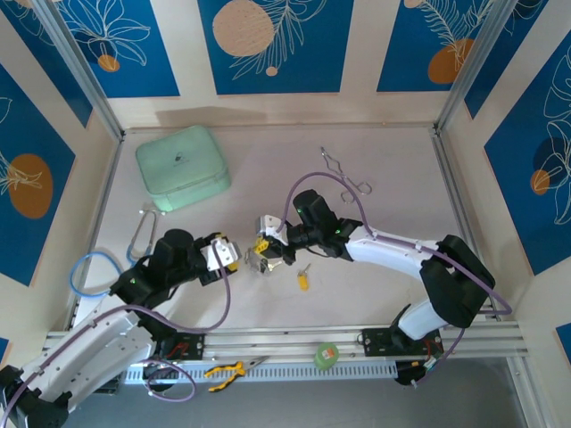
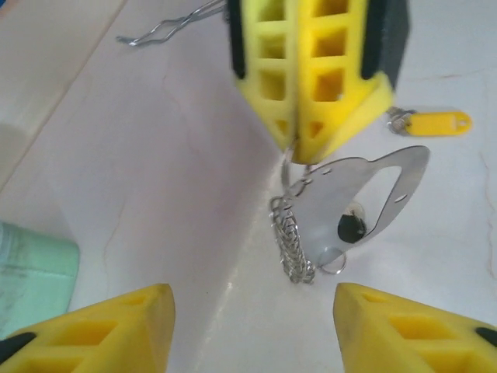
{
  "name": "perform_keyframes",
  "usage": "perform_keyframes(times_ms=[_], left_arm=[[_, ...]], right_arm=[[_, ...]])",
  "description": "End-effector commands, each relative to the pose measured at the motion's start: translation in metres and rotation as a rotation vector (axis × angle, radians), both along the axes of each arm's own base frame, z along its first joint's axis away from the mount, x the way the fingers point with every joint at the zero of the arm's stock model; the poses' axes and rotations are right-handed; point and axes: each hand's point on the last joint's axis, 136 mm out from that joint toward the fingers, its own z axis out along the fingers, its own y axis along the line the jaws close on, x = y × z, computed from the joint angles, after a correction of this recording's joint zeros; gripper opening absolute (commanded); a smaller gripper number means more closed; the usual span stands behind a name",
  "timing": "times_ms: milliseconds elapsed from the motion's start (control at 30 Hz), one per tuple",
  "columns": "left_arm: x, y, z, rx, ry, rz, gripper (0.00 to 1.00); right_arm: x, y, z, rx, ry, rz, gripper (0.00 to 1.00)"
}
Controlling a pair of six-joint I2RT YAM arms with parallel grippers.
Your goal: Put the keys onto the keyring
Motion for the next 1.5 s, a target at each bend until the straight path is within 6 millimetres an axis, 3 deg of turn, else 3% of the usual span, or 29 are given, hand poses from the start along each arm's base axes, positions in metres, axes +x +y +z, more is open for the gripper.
perform_keyframes(times_ms=[0,100,367,567,800,933,1300,1467], left_arm=[[-0.013,-0.016,0.002,-0.006,-0.079,-0.167,0.50],[-0.008,-0.021,0.004,-0.054,-0.080,-0.148,0.39],[-0.008,-0.028,0.002,-0.170,-0.005,-0.115,0.34],[-0.009,-0.031,-0.002,-0.215,0.032,-0.100,0.22],[-0.014,-0.038,0.001,-0.249,0.048,-0.144,0.20],[-0.019,-0.041,0.003,-0.257,0.040,-0.185,0.12],[-0.023,-0.043,0.013,-0.295,0.020,-0.212,0.13],[-0.024,-0.043,0.014,-0.295,0.011,-0.222,0.00]], right_arm=[[-0.012,0.000,0.020,0.024,-0.016,0.060,0.00],[-0.016,0.002,0.023,0.023,-0.024,0.076,0.00],[-0.022,0.011,0.031,0.033,-0.051,0.105,0.00],[-0.027,0.014,0.030,0.025,-0.054,0.117,0.00],[-0.031,0.015,0.028,0.003,-0.068,0.119,0.00],[-0.034,0.016,0.027,-0.003,-0.068,0.127,0.00],[-0.035,0.016,0.024,-0.035,-0.069,0.121,0.00],[-0.038,0.016,0.022,-0.042,-0.058,0.126,0.00]])
